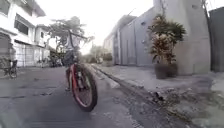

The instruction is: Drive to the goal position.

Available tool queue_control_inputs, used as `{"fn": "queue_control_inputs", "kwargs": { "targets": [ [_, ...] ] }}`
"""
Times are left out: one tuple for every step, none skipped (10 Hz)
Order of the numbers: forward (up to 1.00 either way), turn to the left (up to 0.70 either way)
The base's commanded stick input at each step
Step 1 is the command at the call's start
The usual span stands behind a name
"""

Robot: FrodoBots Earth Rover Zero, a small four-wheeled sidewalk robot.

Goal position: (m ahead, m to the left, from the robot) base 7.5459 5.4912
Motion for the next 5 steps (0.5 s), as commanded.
{"fn": "queue_control_inputs", "kwargs": {
  "targets": [
    [0.0,1.0],
    [0.0,1.0],
    [0.0,1.0],
    [0.0,1.0],
    [0.0,1.0]
  ]
}}
